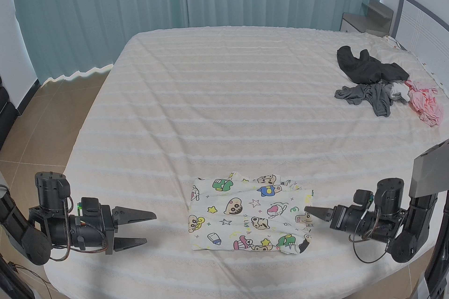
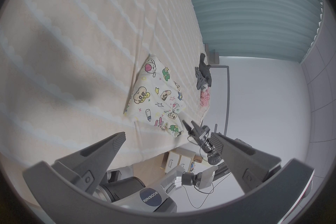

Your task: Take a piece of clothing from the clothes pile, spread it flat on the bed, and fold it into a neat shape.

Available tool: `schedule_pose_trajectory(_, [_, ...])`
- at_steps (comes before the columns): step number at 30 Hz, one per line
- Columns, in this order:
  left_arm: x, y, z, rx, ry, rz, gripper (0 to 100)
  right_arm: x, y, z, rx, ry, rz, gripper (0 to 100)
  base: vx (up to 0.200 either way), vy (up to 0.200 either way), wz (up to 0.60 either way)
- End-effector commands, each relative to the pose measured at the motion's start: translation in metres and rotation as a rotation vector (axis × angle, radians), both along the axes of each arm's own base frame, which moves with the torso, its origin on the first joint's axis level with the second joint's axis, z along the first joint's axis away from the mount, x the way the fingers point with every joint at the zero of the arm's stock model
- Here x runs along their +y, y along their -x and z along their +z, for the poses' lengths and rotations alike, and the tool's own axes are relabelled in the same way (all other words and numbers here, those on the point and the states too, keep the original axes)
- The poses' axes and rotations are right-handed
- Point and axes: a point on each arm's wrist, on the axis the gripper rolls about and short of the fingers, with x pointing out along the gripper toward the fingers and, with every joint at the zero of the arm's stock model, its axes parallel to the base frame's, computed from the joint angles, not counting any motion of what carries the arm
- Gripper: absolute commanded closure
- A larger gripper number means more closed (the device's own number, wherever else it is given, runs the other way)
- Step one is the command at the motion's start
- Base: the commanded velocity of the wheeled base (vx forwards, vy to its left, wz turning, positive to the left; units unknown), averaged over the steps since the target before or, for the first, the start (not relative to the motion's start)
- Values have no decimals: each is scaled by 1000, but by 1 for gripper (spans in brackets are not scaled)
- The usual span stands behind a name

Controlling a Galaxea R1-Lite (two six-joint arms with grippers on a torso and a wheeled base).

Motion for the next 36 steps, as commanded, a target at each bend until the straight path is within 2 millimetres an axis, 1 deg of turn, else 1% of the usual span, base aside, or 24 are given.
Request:
schedule_pose_trajectory(1, [1,-2,-6,24,14,-20,0,6,-32,23,-146,-49,-20,0,0,0,0])
schedule_pose_trajectory(4, [1,-2,-7,32,14,-20,0,14,-52,24,-112,-39,-15,0,0,0,0])
schedule_pose_trajectory(6, [1,-3,-8,35,13,-20,0,15,-64,26,-95,-34,-23,0,0,0,0])
schedule_pose_trajectory(8, [1,-4,-8,35,13,-20,0,14,-72,23,-65,-23,-32,0,0,0,0])
schedule_pose_trajectory(12, [2,-5,-9,38,12,-19,0,15,-77,14,-33,-16,-33,0,0,0,0])
schedule_pose_trajectory(16, [1,-5,-10,40,12,-20,0,15,-78,12,-27,-16,-30,0,0,0,0])
schedule_pose_trajectory(25, [1,-7,-11,43,10,-18,0,18,-73,7,2,-10,-18,0,0,0,0])
schedule_pose_trajectory(30, [1,-7,-11,44,10,-20,0,20,-68,0,34,-1,-8,0,0,0,0])
schedule_pose_trajectory(36, [1,-7,-11,44,10,-18,0,22,-64,-2,46,3,0,0,0,0,0])
